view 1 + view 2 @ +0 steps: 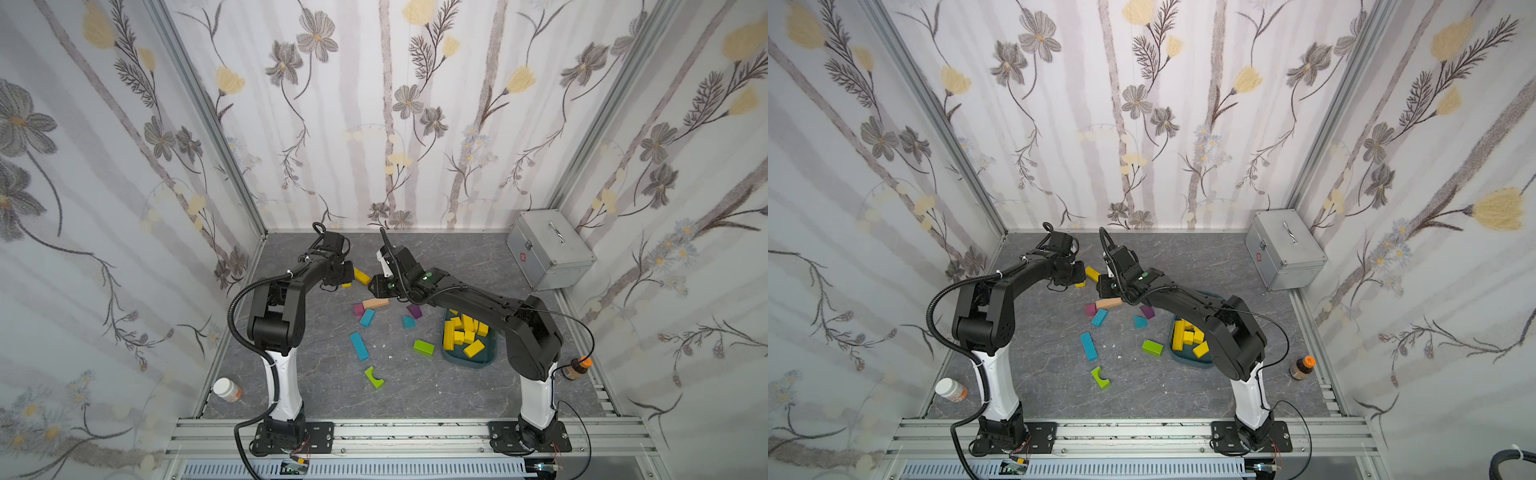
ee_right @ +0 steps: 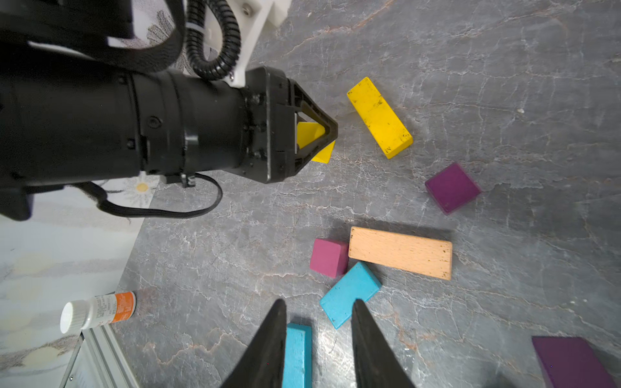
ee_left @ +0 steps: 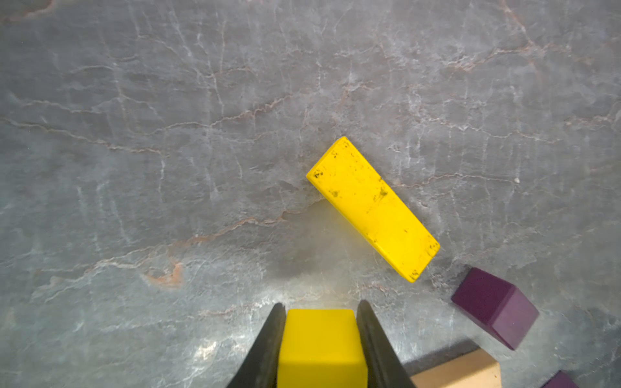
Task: Pick out the yellow building blocks
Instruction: Pick up the building block from the center of the board.
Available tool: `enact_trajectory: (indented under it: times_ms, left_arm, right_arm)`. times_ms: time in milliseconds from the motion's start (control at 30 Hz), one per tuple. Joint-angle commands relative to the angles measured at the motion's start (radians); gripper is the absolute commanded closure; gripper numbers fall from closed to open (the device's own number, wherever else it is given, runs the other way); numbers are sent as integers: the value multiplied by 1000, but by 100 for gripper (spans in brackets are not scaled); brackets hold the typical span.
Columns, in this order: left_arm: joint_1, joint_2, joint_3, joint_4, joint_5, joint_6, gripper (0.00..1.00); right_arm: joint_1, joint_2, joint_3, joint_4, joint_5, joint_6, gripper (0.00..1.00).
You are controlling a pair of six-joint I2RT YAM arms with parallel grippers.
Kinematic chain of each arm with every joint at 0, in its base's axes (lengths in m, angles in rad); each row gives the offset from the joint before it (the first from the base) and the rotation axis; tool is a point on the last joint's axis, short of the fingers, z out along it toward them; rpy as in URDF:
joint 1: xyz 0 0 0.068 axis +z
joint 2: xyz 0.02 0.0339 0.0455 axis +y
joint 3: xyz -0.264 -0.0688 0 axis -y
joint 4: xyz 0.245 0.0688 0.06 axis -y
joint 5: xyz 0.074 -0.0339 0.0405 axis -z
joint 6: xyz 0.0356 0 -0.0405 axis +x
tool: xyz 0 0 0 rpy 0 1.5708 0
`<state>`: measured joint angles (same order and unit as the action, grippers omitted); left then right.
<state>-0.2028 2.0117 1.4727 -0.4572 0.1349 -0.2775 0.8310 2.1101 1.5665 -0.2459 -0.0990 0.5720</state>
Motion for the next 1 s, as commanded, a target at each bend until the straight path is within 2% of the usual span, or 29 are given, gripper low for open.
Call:
enact_trajectory:
  times_ms: [0, 367, 967]
  left_arm:
    - [-7, -27, -12, 29, 14, -39, 73]
    - [-73, -68, -66, 40, 34, -61, 73]
    - [-90, -92, -97, 37, 46, -40, 73]
  right_arm:
    - [-1, -31, -36, 62, 29, 8, 65]
    - [-11, -124, -169, 129, 80, 32, 66]
    - [-20, -72, -132, 147, 35, 48, 64]
